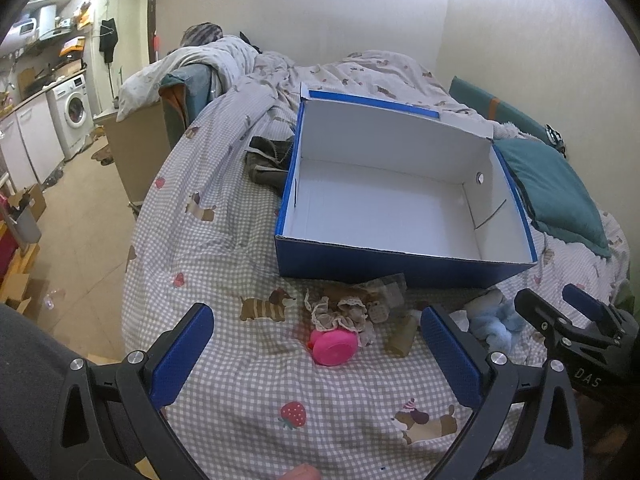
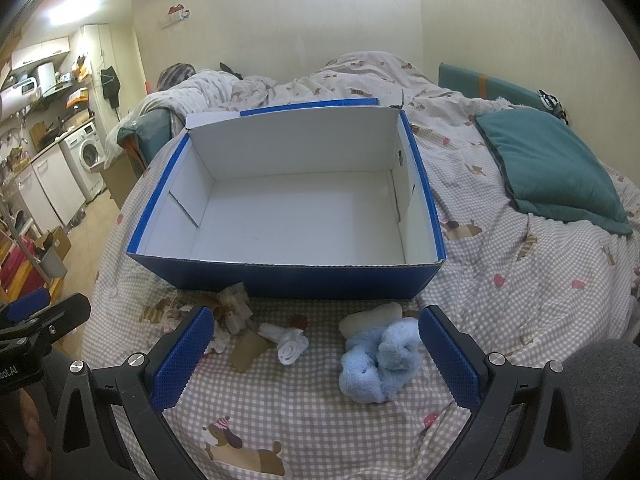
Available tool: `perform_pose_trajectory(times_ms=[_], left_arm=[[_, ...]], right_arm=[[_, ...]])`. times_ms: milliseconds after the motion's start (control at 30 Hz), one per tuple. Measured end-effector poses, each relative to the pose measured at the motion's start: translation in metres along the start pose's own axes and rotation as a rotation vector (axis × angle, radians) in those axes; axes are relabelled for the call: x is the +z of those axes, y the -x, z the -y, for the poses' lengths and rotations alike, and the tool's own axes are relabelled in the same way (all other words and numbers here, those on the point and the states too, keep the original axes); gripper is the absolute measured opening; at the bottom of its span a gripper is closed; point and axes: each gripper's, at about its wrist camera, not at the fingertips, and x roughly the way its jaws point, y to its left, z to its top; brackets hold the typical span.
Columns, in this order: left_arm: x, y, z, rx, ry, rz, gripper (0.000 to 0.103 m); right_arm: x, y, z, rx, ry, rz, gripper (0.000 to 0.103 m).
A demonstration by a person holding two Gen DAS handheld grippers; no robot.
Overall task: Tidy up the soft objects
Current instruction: 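Grasp the pink rubber duck with the left gripper while the right gripper approaches the blue plush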
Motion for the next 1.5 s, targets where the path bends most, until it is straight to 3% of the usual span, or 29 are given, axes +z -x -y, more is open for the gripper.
perform_pose_trajectory(times_ms=[533,800,967,1133,1200,1267,1433,1500], left_arm=[[0.001,-0.001,-0.002,0.014,-0.002,-0.003,0.103],[0.016,-0.015,-0.021,0.092,0.038,-0.101,0.103],[0.031,-0.042,-0.034,0.115,0.056,-0.226,0.103],[0.034,-0.087,-0.038,0.042,0.106,-0.432,0.102],[0.031,-0.100,-0.033,0.002,0.126,-0.494,0.088],[0.025,-0.114,-0.025,-0.031,0.127,-0.552,0.079],[0.005,-0.137,-0.005,-0.070,0.085,-0.637,0.075],[-0.002,-0.144,0.000,-0.062,0.056,-0.642,0.064]], right_arm=[[-0.001,0.000,0.001,0.000,-0.002,-0.001,0.103],[0.014,0.001,0.022,0.001,-0.044,-0.037,0.103],[0.026,-0.011,0.037,0.020,-0.075,-0.114,0.103],[0.033,-0.033,0.050,0.001,-0.069,-0.198,0.103],[0.032,-0.041,0.055,0.011,-0.092,-0.230,0.103],[0.030,-0.048,0.058,0.007,-0.107,-0.248,0.103],[0.025,-0.056,0.061,0.013,-0.144,-0.271,0.103],[0.022,-0.059,0.060,0.013,-0.152,-0.275,0.103]])
